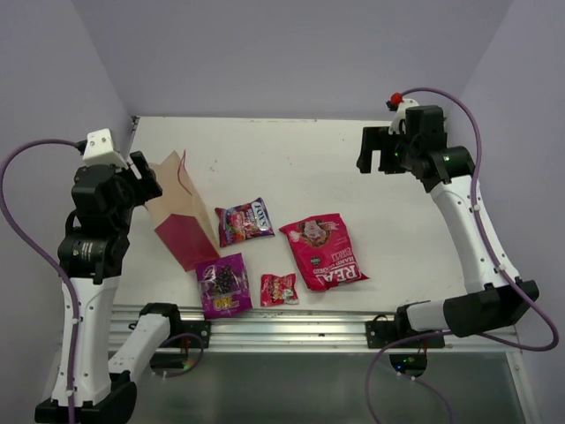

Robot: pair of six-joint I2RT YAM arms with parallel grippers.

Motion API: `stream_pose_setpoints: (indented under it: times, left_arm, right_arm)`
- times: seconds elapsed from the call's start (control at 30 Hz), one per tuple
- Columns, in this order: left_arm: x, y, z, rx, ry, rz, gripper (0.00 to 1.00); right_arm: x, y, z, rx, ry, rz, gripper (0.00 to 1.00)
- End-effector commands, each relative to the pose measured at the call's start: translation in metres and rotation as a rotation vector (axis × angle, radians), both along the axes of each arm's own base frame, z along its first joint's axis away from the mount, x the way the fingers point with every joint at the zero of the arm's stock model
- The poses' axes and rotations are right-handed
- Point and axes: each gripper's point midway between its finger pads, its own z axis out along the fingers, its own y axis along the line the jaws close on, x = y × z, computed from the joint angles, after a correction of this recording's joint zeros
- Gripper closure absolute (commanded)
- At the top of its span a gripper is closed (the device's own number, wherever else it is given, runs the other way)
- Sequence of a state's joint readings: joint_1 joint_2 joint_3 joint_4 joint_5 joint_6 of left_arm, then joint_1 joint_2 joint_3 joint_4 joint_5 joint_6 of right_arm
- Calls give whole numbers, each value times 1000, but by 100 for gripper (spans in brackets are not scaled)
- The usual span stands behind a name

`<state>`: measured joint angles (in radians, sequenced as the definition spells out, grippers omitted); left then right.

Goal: Place the snacks into the paper bag

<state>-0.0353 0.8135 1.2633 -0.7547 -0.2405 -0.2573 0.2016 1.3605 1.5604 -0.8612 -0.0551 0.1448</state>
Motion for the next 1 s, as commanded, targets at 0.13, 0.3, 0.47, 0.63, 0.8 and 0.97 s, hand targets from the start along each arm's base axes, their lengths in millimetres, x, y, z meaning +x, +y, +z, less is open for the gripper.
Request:
stream_pose_setpoints:
  times: [0.13,0.3,0.47,0.63,0.8,0.97]
  left_arm:
    - [-2,-1,-43,-58,86,33,33]
    - [-2,-4,-78,-81,159,38,45]
    - [1,-7,-85,-86,161,17,49]
    - [4,-8,-93,-85,180,16,83]
    - [5,-5,-91,-60,179,17,100]
    - [7,-7,-86,-20,165,-27,100]
  right_arm:
    - [4,0,1,-10,-13,18,1]
    - [3,0,-13,-17,25,18,1]
    - [1,0,-20,-12,31,13,1]
    - [-1,3,-34,-9,66,24,6]
    - [-4,5,-76,-14,143,40,1]
    - [-11,12,-133,-47,253,86,1]
